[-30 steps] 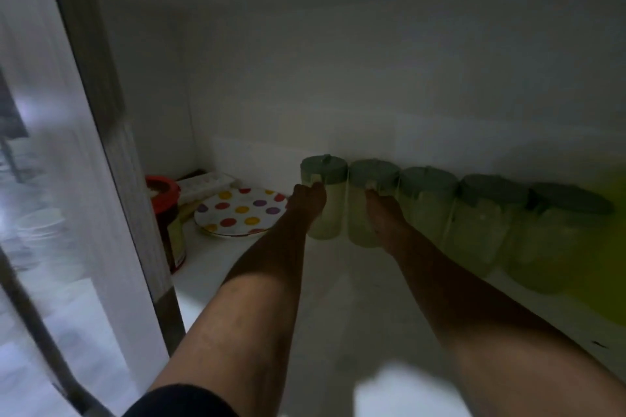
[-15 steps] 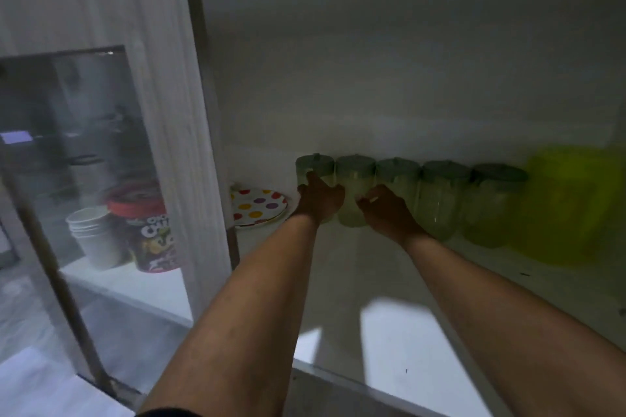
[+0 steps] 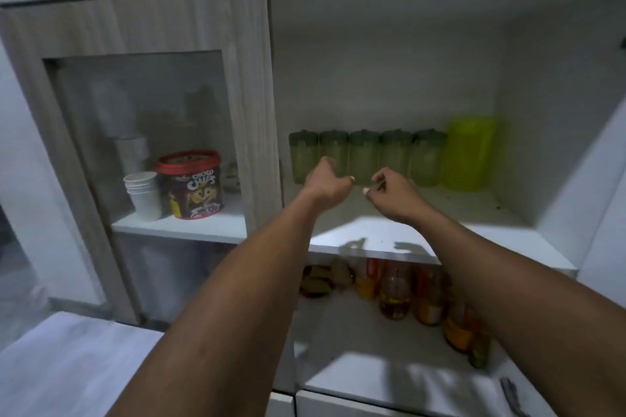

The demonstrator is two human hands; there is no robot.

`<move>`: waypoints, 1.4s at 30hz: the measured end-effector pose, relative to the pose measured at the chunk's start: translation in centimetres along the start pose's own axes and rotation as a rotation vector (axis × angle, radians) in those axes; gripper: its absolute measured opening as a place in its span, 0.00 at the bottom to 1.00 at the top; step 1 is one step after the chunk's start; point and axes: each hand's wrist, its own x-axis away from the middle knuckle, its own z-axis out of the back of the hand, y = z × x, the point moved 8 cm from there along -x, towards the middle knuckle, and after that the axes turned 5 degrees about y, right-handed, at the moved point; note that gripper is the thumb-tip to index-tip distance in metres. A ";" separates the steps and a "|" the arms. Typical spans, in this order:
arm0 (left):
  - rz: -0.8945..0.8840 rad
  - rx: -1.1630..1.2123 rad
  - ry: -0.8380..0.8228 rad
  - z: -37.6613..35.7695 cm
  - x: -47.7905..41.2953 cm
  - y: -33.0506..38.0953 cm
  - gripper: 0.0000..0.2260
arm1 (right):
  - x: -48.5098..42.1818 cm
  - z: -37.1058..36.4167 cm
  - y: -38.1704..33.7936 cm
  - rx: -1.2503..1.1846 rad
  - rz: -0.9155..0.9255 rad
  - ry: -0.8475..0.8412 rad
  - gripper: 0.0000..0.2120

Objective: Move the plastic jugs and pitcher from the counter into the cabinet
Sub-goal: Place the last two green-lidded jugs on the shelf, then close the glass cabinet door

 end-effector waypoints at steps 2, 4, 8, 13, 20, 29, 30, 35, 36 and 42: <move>-0.002 0.006 -0.044 0.3 2.8 0.4 0.30 | 2.8 1.3 -0.9 0.034 0.015 -0.012 0.18; -0.031 0.007 -0.068 0.7 4.8 1.6 0.29 | 4.8 3.6 -1.9 0.046 0.027 0.016 0.18; -0.126 -0.021 -0.052 1.3 8.1 5.5 0.30 | 7.7 9.0 -3.9 0.091 0.070 0.099 0.18; -0.220 -0.048 -0.087 -0.3 11.9 10.5 0.28 | 11.5 15.3 -4.2 0.146 0.094 0.184 0.16; -0.344 -0.017 -0.192 -8.2 19.2 18.9 0.27 | 20.1 27.2 -0.1 0.335 0.044 0.300 0.17; -0.626 -0.045 -0.306 -15.6 34.4 29.3 0.25 | 32.6 43.0 3.3 0.482 -0.038 0.483 0.15; -0.660 -0.048 -0.302 -16.0 36.0 30.4 0.25 | 34.0 44.3 3.5 0.492 -0.044 0.499 0.15; -0.805 -0.030 -0.329 -18.8 43.6 34.1 0.25 | 40.9 48.7 2.8 0.536 -0.011 0.520 0.13; -0.843 -0.038 -0.328 -19.5 45.2 34.8 0.25 | 42.3 49.6 2.6 0.550 0.005 0.537 0.12; -0.976 -0.041 -0.269 -22.7 53.7 37.5 0.32 | 50.1 54.9 0.4 0.638 0.244 0.894 0.06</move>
